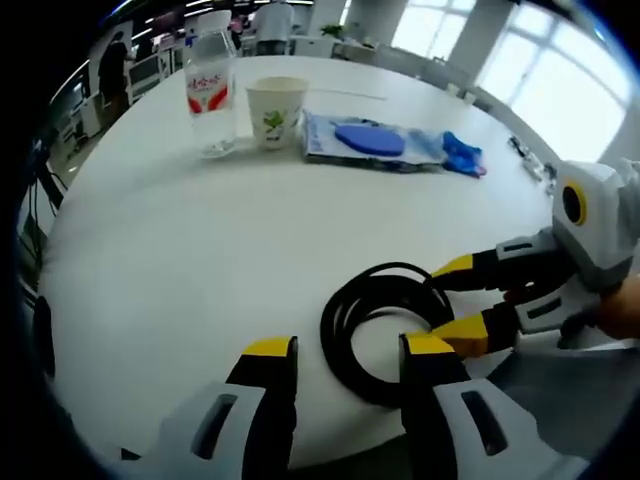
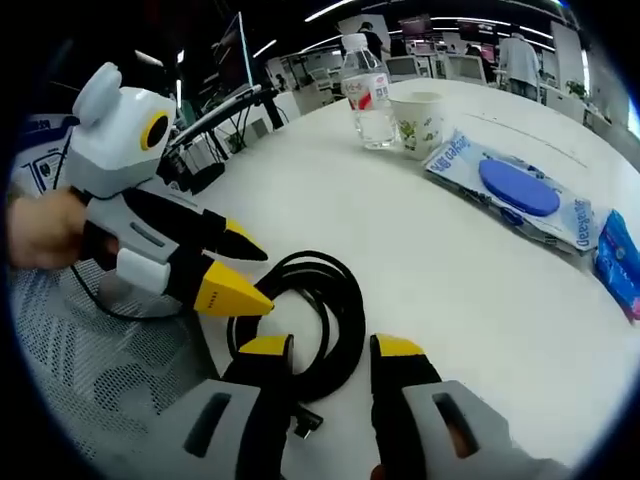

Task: Arrange the tabletop items into an orderly group along one side of the table until the central work area is clear of visible clutter.

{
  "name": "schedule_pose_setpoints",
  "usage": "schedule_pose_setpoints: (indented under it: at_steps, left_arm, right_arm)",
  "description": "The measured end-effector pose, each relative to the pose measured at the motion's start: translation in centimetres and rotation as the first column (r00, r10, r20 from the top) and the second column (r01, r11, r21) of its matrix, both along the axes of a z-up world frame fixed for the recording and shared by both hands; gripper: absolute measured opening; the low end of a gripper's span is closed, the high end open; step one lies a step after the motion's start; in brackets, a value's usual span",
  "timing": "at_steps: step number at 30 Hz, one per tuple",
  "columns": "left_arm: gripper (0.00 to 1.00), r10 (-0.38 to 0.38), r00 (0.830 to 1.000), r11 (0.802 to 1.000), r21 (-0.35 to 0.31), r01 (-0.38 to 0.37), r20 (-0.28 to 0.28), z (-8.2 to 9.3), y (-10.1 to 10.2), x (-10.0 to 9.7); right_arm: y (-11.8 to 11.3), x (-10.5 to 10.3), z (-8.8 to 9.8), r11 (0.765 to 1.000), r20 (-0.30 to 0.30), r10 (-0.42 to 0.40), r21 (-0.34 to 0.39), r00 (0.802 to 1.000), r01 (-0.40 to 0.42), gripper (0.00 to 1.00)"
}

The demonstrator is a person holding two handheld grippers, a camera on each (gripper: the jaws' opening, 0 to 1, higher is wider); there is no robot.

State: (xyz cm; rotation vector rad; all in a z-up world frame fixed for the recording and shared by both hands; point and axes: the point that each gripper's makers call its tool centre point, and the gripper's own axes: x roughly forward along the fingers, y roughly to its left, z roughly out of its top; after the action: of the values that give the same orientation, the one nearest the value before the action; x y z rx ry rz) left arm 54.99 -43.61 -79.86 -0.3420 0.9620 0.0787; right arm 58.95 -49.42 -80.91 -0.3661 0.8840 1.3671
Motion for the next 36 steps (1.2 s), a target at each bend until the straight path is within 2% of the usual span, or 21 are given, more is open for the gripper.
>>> schedule_pose_setpoints:
  at_steps: [2, 5, 7, 9, 12, 13, 14, 15, 16, 17, 18, 19, 27, 31, 33, 36]
  left_arm:
    - [0.34, 0.001, 1.000, 1.000, -0.014, -0.002, -0.006, -0.2, -0.3, 0.0]
    - [0.26, 0.002, 1.000, 0.999, -0.047, -0.003, -0.017, -0.5, -0.9, -0.2]
    - [0.20, 0.014, 1.000, 1.000, -0.022, -0.015, -0.017, -0.5, -0.5, -0.2]
    - [0.08, 0.041, 0.999, 0.999, 0.007, -0.040, -0.024, -0.6, 0.3, -0.4]
    - [0.08, 0.039, 0.999, 0.999, -0.022, -0.039, -0.006, -0.1, 0.1, -0.5]
    - [0.06, 0.027, 1.000, 0.999, -0.022, -0.028, -0.008, 0.0, 0.1, -0.5]
    - [0.05, 0.023, 1.000, 1.000, -0.021, -0.024, -0.016, -0.1, 0.1, -0.7]
    - [0.05, 0.032, 0.999, 0.999, -0.025, -0.032, -0.012, -0.1, 0.1, -0.6]
    - [0.02, 0.054, 0.999, 0.997, -0.053, -0.054, -0.008, 0.1, 0.0, -0.6]
    - [0.01, 0.079, 0.997, 0.996, -0.043, -0.079, -0.013, 0.2, 0.5, -0.7]
    - [0.01, 0.102, 0.995, 0.990, -0.096, -0.100, 0.014, 0.6, 0.0, -0.2]
    - [0.00, 0.102, 0.994, 0.989, -0.109, -0.099, 0.025, 0.9, -0.1, 0.0]
    - [0.00, 0.069, 0.996, 0.995, -0.069, -0.065, 0.057, 2.0, -0.2, 1.0]
    - [0.00, 0.080, 0.993, 0.995, -0.072, -0.074, 0.086, 3.0, -0.2, 1.7]
    - [0.00, 0.072, 0.993, 0.996, -0.066, -0.066, 0.097, 3.5, -0.4, 2.0]
    - [0.00, 0.072, 0.991, 0.996, -0.068, -0.064, 0.117, 4.3, -0.6, 2.7]
  right_arm:
    - [-0.2, 0.0, 0.0, 1.000, 0.010, 0.002, -0.007, 1.000, -0.002, 0.19]
    - [-0.4, 0.1, -0.1, 1.000, 0.031, 0.016, -0.008, 0.999, -0.016, 0.16]
    - [-0.4, 0.3, -0.2, 1.000, 0.021, -0.001, -0.016, 1.000, 0.001, 0.14]
    - [-0.8, 0.4, -0.2, 0.999, 0.009, -0.024, -0.032, 1.000, 0.024, 0.12]
    - [-0.8, 0.6, 0.0, 0.999, -0.009, -0.040, -0.032, 0.999, 0.039, 0.07]
    - [-0.9, 0.8, 0.1, 0.998, -0.007, -0.063, -0.031, 0.998, 0.063, 0.02]
    - [-0.8, 0.6, 0.6, 0.997, -0.047, -0.071, -0.011, 0.996, 0.070, 0.00]
    - [-0.8, 0.8, 0.8, 0.994, -0.085, -0.109, -0.008, 0.990, 0.109, 0.00]
    - [-0.8, 1.1, 0.8, 0.994, -0.089, -0.111, -0.010, 0.990, 0.111, 0.00]
    - [-1.0, 1.5, 0.6, 0.994, -0.076, -0.112, -0.020, 0.991, 0.111, 0.00]
    - [-1.0, 1.8, 0.7, 0.993, -0.085, -0.118, -0.011, 0.989, 0.118, 0.00]
    - [-1.0, 2.0, 0.7, 0.992, -0.093, -0.126, -0.011, 0.988, 0.126, 0.00]
    - [-1.4, 2.7, 1.6, 0.986, -0.133, -0.164, 0.009, 0.978, 0.167, 0.00]
    - [-1.9, 2.5, 2.8, 0.979, -0.181, -0.197, 0.020, 0.964, 0.204, 0.00]
    - [-2.0, 3.2, 2.9, 0.978, -0.188, -0.201, 0.025, 0.961, 0.209, 0.00]
    - [-2.5, 3.3, 4.1, 0.973, -0.199, -0.215, 0.038, 0.956, 0.227, 0.00]
